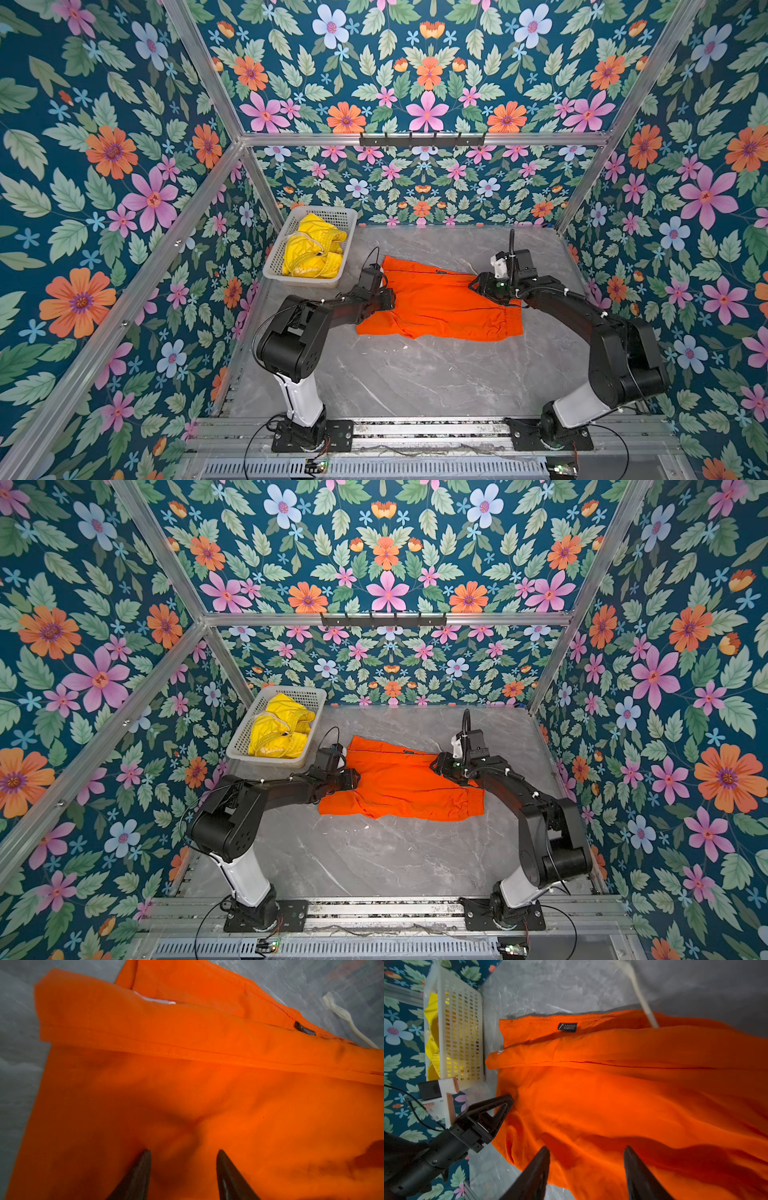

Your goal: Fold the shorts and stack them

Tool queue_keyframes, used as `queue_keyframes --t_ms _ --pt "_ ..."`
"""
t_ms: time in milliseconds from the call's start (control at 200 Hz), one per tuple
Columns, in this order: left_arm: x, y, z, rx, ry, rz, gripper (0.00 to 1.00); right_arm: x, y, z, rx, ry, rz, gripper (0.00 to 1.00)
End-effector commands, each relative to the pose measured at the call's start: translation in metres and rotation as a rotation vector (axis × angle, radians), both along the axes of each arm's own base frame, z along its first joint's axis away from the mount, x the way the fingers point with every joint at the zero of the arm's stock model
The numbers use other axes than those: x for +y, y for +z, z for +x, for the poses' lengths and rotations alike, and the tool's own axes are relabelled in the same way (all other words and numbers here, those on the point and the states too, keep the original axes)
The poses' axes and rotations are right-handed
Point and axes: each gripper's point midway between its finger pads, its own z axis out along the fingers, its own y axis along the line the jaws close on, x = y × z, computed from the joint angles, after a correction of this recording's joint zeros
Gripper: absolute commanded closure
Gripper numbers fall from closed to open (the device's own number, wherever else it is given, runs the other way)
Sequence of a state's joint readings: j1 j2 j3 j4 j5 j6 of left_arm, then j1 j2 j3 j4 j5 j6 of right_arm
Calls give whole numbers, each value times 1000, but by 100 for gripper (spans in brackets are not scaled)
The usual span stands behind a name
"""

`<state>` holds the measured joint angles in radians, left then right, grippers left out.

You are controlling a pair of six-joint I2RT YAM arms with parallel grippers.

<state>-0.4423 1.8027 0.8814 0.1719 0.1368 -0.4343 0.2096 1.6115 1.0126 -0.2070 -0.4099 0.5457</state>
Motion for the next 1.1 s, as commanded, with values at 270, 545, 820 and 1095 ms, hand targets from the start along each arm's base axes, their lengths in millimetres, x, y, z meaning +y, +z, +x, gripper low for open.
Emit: queue_keyframes --t_ms 270,545,820,1095 --pt "22 -30 -28 135 10 108 47 -32 -65 0 128 -72 -45 43" --pt "25 -32 -30 146 7 114 47 -71 -64 -10 132 -162 -19 43" --pt "-15 42 -6 -25 -153 63 45 -89 10 -32 -6 -206 31 41" --pt "-123 119 -21 -305 -600 55 44 -148 20 -73 7 -403 180 39"
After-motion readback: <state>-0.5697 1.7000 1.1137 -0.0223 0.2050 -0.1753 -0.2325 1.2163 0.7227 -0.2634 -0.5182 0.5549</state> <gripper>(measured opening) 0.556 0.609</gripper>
